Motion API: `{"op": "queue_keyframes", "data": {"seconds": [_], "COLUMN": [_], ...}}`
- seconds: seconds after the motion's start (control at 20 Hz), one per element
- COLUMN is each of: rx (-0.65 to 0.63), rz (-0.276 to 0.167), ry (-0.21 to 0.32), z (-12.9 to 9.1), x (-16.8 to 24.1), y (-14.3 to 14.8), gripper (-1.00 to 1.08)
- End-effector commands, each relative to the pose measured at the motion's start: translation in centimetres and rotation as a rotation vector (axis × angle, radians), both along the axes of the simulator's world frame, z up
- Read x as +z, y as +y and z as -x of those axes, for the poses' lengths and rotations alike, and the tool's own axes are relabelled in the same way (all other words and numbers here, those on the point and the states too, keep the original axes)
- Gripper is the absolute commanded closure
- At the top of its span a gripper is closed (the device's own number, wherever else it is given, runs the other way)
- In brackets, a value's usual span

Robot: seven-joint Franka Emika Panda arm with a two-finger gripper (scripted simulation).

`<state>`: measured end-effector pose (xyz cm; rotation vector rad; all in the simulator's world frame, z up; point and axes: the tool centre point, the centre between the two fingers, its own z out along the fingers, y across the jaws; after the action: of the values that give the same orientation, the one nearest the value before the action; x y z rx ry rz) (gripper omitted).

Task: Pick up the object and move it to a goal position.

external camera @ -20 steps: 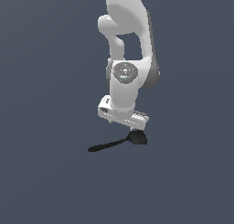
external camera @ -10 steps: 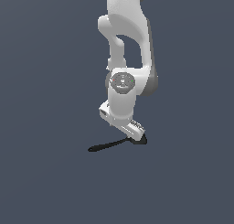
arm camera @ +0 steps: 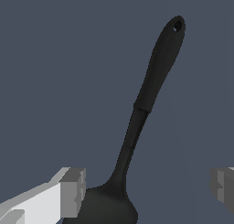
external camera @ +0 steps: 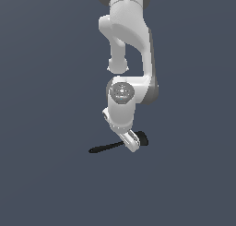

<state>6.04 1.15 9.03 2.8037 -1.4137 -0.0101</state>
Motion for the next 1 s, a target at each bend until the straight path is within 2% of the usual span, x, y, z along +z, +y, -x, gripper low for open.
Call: {"op": "queue_keyframes", "data": {"seconds": [0.0, 0.5, 0.95], "rx": [-0.073, -0.264, -0.306], "rz": [0.000, 0.002, 0.002], "ry": [-0.001, -0.005, -0.006], "z": [-0.3, -1.2, -1.4], "x": [-0.5, -2.0, -2.3], "y": [-0.1, -0.3, -0.3], "gripper": [-0.92, -0.92, -0.92]}}
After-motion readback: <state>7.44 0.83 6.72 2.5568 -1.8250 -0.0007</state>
